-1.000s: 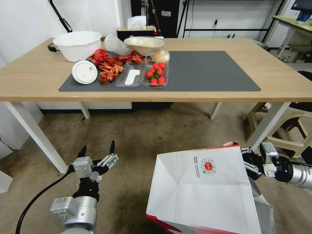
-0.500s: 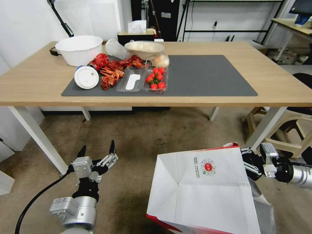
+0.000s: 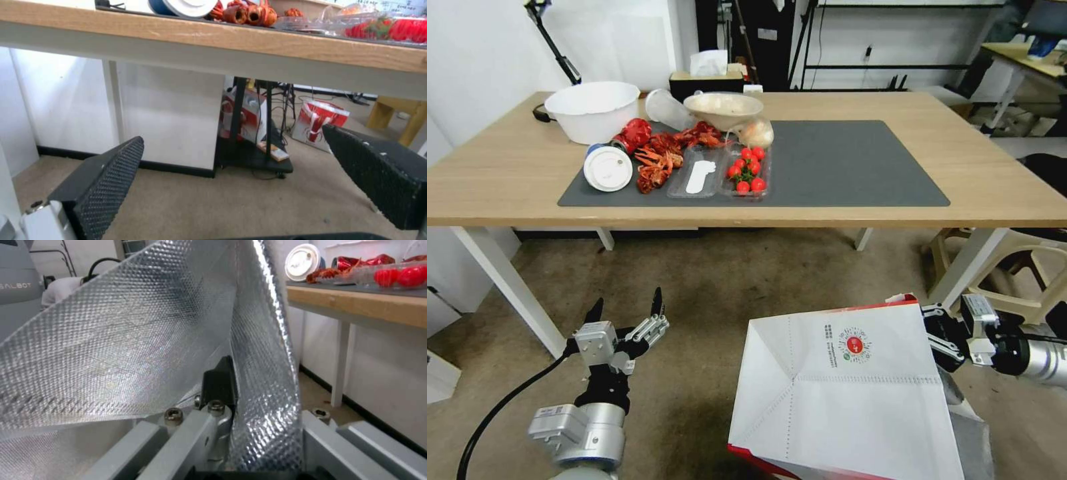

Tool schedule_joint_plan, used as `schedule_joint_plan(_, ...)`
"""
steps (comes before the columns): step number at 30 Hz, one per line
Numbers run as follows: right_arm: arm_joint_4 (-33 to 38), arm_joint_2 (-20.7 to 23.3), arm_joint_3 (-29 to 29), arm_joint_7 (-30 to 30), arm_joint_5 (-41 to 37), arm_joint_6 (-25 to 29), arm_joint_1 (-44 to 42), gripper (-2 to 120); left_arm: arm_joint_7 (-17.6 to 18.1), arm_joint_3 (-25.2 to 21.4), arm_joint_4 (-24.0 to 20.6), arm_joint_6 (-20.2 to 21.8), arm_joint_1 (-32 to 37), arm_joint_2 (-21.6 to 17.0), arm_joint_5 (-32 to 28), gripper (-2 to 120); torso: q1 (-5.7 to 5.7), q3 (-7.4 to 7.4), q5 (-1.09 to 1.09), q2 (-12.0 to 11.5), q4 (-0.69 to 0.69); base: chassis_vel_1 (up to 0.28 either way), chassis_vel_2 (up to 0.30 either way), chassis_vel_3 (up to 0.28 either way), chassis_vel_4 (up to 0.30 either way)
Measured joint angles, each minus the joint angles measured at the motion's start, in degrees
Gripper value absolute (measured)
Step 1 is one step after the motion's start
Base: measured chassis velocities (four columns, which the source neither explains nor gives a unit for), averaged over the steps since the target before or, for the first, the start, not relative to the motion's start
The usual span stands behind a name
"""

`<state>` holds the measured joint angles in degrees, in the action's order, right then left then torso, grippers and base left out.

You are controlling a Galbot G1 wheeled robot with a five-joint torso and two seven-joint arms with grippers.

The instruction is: Pick up the food delivery bag from the floor and place it on the table.

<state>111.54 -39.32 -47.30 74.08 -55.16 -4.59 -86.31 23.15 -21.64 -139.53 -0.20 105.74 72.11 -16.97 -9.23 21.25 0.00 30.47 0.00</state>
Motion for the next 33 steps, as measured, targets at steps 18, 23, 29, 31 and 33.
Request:
schedule_joint_plan(18,0.13,0.36,-0.17,0.1,-0.01,-0.07,0.18,0,-0.14,0.09,0.13,-0.24,-0.02,0.1,0.32,100,-1.63,2.7,0.0,4.33,0.0,0.0,0.0,0.0,0.0)
schedule_joint_plan(23,0.03,0.37,-0.05,0.07,-0.03,-0.09,0.39,0,-0.15,0.09,0.17,-0.24,-0.02,0.11,0.37,100,-2.04,3.28,0.0,5.33,0.0,0.0,0.0,0.0,0.0)
schedule_joint_plan(29,-0.07,0.37,-0.02,0.06,-0.04,-0.1,0.46,0,-0.18,0.08,0.25,-0.24,-0.04,0.1,0.54,100,-2.65,4.13,0.0,6.78,0.0,0.0,0.0,0.0,0.0)
schedule_joint_plan(31,-0.11,0.37,-0.04,0.06,-0.05,-0.1,0.45,0,-0.23,0.08,0.27,-0.24,-0.04,0.11,0.61,100,-2.93,4.57,0.0,7.51,0.0,0.0,0.0,0.0,0.0)
schedule_joint_plan(33,-0.11,0.37,-0.05,0.06,-0.06,-0.1,0.45,0,-0.24,0.08,0.27,-0.24,-0.04,0.11,0.62,100,-3.0,4.67,0.0,7.69,0.0,0.0,0.0,0.0,0.0)
